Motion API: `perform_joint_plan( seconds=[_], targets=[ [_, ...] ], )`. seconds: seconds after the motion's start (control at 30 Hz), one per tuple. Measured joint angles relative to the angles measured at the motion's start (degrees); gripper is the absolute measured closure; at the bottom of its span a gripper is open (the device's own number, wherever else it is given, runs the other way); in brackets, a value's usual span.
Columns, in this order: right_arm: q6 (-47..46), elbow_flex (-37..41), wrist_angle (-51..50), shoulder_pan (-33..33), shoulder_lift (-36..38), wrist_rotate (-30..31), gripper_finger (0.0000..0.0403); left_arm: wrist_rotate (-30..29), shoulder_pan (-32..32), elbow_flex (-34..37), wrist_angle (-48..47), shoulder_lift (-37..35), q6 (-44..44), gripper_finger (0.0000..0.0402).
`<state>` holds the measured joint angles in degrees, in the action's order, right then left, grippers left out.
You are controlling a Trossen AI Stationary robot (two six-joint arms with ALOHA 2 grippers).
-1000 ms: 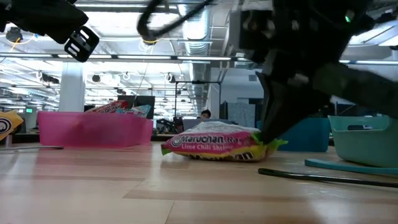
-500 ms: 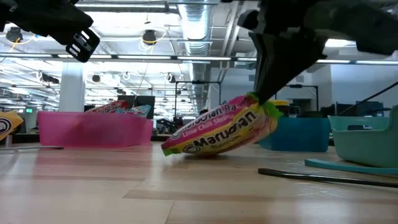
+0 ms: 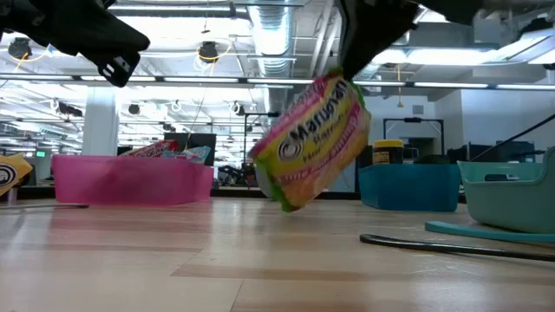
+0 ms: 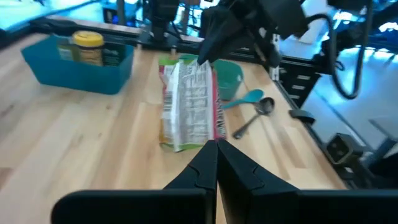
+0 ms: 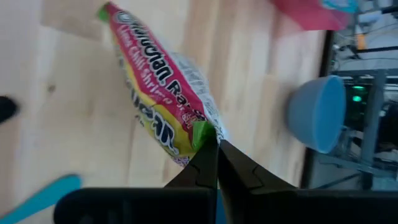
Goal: Pick & Place Food Item
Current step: Put the green noodle pack into the red bin
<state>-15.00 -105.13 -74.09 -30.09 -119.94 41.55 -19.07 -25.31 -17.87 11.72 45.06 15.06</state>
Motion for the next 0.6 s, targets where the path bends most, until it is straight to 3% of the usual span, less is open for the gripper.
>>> perform_joint_plan(
  seconds=[0.3, 0.6],
  targets=[
    [0.0, -4.43, -1.78, 2.85, 0.09, 2.97, 0.0403, -3.6, 0.0, 0.0, 4.22, -0.01, -4.65, 0.0402],
    [-1.32, -5.21, -1.96, 7.34, 0.11, 7.6, 0.0403, -11.11, 0.0, 0.0, 4.36, -0.02, -4.76, 0.0402]
  ],
)
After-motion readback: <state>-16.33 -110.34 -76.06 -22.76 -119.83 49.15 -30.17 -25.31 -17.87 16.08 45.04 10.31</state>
